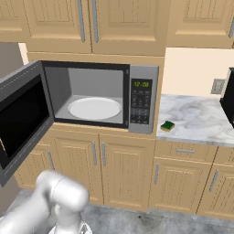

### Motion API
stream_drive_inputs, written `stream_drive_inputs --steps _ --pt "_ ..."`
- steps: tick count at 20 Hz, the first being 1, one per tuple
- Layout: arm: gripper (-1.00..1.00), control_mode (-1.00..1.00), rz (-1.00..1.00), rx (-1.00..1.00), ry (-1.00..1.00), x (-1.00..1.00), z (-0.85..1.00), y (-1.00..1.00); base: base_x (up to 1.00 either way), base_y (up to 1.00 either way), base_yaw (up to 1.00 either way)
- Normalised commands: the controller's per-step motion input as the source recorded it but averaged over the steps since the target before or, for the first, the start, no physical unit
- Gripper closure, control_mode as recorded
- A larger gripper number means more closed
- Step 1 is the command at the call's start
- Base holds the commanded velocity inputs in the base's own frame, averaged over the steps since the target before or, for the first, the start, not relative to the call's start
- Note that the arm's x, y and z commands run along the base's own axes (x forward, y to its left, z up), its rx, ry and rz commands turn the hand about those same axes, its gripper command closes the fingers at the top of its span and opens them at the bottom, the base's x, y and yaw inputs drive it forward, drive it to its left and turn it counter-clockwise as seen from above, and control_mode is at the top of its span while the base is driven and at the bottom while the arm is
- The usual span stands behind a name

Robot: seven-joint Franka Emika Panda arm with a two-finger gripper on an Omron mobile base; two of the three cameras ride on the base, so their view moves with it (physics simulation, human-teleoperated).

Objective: Place the sponge inside the microwave to prepare for sanitizing.

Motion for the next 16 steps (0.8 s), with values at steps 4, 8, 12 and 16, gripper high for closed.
stream_drive_inputs --steps 4,8,12,16 --pt "-1.0 -1.0 0.3 0.0 0.04 -0.72 0.06 -0.77 0.0 0.0 0.0" --pt "-1.0 -1.0 0.34 0.02 0.12 -0.28 0.09 -0.75 0.0 0.0 0.0" --pt "-1.0 -1.0 0.28 0.08 0.12 0.0 0.21 -0.85 0.0 0.0 0.0" --pt "-1.0 -1.0 0.25 0.07 0.1 0.0 0.29 -0.92 0.0 0.0 0.0"
